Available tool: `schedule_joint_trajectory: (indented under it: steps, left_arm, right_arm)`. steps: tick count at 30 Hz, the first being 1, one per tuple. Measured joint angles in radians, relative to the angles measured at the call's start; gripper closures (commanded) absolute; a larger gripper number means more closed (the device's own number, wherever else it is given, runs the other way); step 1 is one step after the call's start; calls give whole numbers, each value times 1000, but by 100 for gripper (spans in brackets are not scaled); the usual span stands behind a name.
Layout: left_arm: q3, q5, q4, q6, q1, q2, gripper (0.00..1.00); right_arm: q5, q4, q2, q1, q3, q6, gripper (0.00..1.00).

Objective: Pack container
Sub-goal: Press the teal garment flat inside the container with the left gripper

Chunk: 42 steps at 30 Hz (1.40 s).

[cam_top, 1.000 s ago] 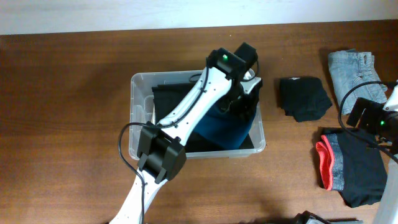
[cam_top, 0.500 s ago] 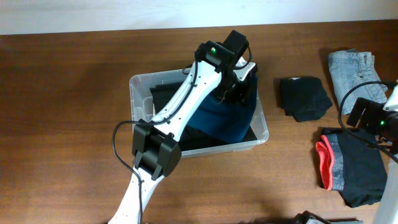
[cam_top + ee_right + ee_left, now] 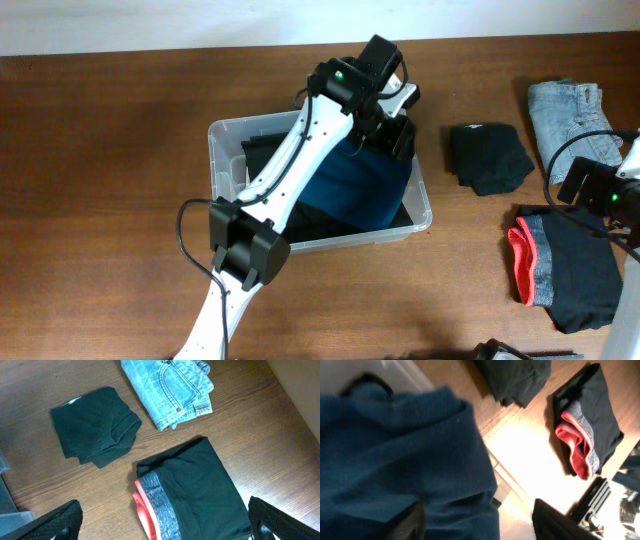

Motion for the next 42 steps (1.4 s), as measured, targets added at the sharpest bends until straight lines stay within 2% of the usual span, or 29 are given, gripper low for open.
schedule_joint_trajectory:
  steps: [8, 21, 28, 42]
  left_arm:
    - [11, -70, 30, 4, 0, -14, 20]
    - [11, -365, 55, 4, -71, -15, 20]
    - [11, -438, 75, -7, -130, -15, 20]
    - [11, -546, 104, -69, -124, -14, 21]
  right_arm:
    - [0, 0, 0, 0, 0, 0, 2]
    - [0, 0, 0, 0, 0, 0, 2]
    - [0, 0, 0, 0, 0, 0, 2]
    - [0, 0, 0, 0, 0, 0, 2]
